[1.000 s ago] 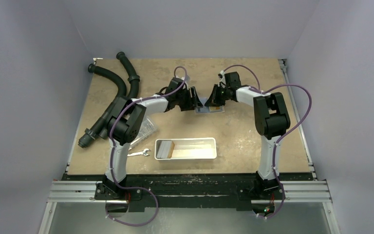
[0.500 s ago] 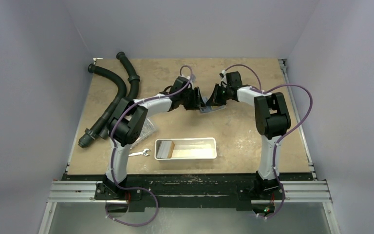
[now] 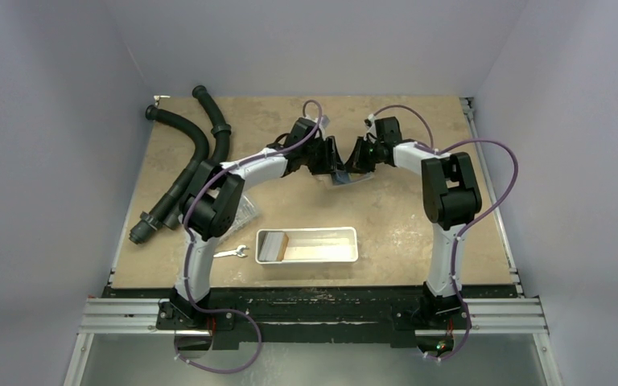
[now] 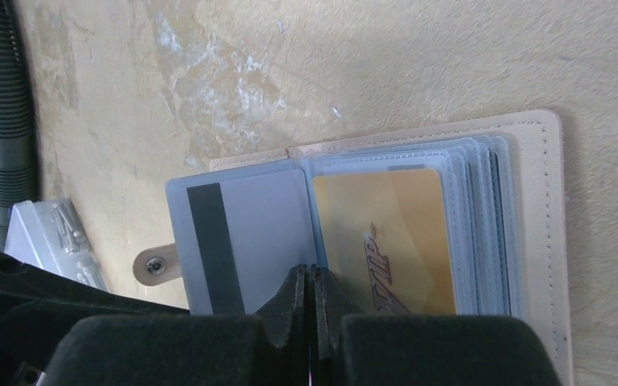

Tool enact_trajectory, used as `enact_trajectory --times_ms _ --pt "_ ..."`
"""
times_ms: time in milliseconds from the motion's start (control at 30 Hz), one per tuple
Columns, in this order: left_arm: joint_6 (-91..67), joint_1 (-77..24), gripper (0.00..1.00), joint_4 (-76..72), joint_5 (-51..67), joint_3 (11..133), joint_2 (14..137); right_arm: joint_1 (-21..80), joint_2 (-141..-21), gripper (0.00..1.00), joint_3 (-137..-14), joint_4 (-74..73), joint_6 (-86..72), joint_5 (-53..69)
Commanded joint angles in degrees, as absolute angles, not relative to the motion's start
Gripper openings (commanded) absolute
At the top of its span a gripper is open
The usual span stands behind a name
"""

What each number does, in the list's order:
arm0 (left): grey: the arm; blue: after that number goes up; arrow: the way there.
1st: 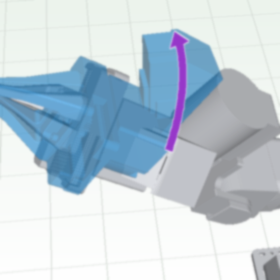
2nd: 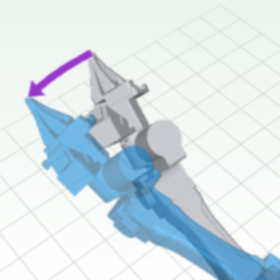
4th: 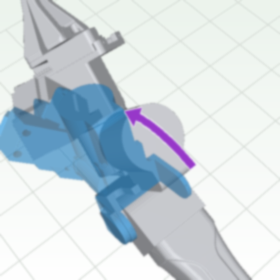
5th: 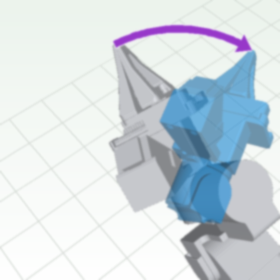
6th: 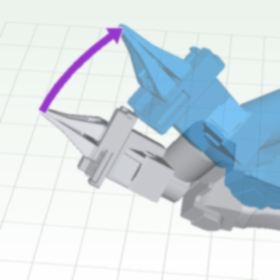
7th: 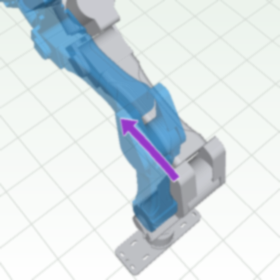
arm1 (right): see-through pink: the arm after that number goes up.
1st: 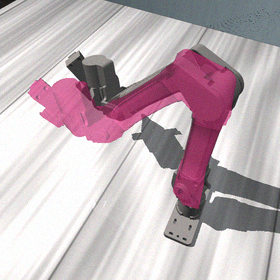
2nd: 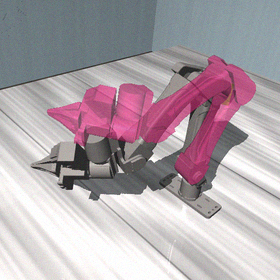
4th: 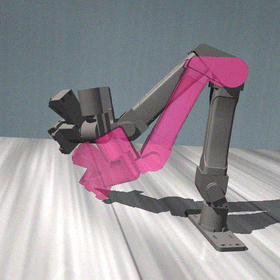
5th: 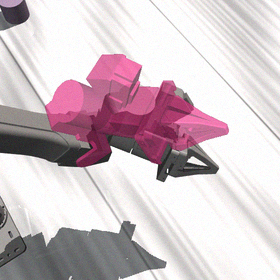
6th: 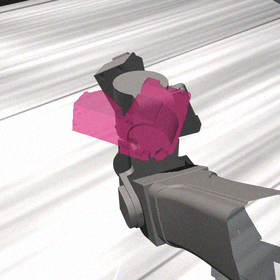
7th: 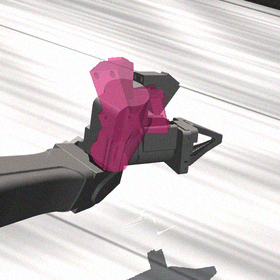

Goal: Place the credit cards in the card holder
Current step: Turn over the card slot in the card holder.

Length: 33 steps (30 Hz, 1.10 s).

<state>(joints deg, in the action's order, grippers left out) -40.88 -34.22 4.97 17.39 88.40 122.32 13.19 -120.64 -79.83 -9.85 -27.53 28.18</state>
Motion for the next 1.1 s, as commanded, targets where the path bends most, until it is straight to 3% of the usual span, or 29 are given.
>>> enact_trajectory --times_ms 0,333,633,1067 --pt "-40.8 -35.3 0.46 -0.7 18.4 94.0 125.5 14.1 -118.4 0.05 -79.8 -9.7 -29.6 31.5" --pt "-41.1 -35.3 0.49 1.8 20.6 99.5 130.5 9.4 -113.0 0.21 -73.6 -4.9 -33.8 34.5" --pt "-41.0 -35.0 0.5 1.4 20.1 97.7 130.2 7.7 -110.2 0.26 -70.6 -2.3 -32.8 38.0" --pt "-42.0 -33.4 0.6 0.9 20.9 97.3 128.2 7.2 -107.1 0.32 -67.8 2.2 -32.7 42.7"
